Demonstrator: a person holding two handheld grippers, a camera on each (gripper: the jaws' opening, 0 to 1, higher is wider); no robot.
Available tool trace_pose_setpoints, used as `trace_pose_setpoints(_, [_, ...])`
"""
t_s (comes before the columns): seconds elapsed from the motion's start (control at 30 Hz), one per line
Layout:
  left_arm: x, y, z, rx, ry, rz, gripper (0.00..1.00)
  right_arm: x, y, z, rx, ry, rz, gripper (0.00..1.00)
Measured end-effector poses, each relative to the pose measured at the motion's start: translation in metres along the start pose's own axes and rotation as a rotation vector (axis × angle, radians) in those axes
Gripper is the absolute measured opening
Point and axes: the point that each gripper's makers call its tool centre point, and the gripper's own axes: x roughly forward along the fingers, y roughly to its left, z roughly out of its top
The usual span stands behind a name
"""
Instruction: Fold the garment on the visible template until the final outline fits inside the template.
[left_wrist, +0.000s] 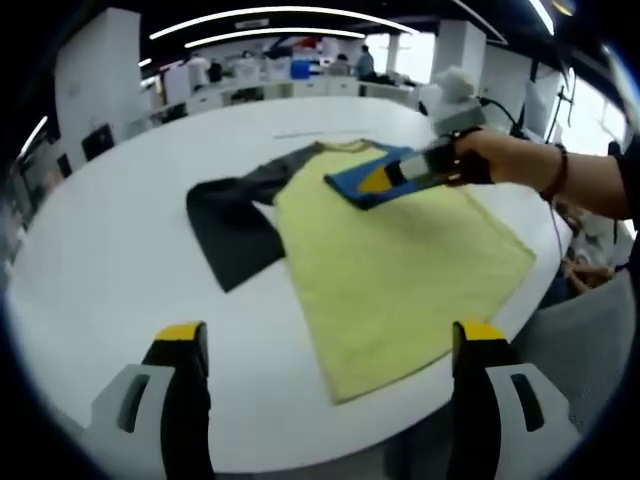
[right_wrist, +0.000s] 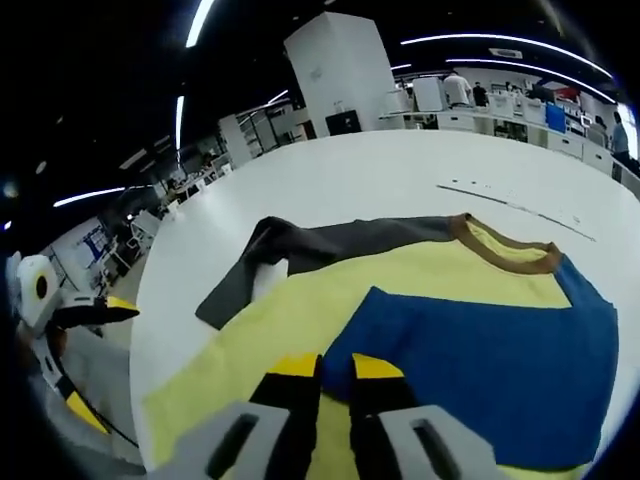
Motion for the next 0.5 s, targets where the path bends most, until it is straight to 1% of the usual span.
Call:
trace_pose_setpoints(0.13, [0.0,0.0,0.0,0.0,-0.002,0.0,0.98,-0.001,-0.01,-0.003,0.009,0.011,-0.041,0.15])
trace_pose_setpoints(0.2, [0.0,0.0,0.0,-0.001,-0.002,0.001,0.98,0.001,-0.014,-0.006,0.006,0.02,-0.056,0.17])
trace_pose_setpoints(0.37, [-0.001,0.0,0.001,-0.001,-0.004,0.003,0.98,0.008,-0.017,-0.012,0.02,0.039,-0.059,0.18])
trace_pose_setpoints(0.5, [-0.002,0.002,-0.001,-0.004,-0.003,0.007,0.98,0.012,-0.013,-0.012,0.031,0.033,-0.049,0.18])
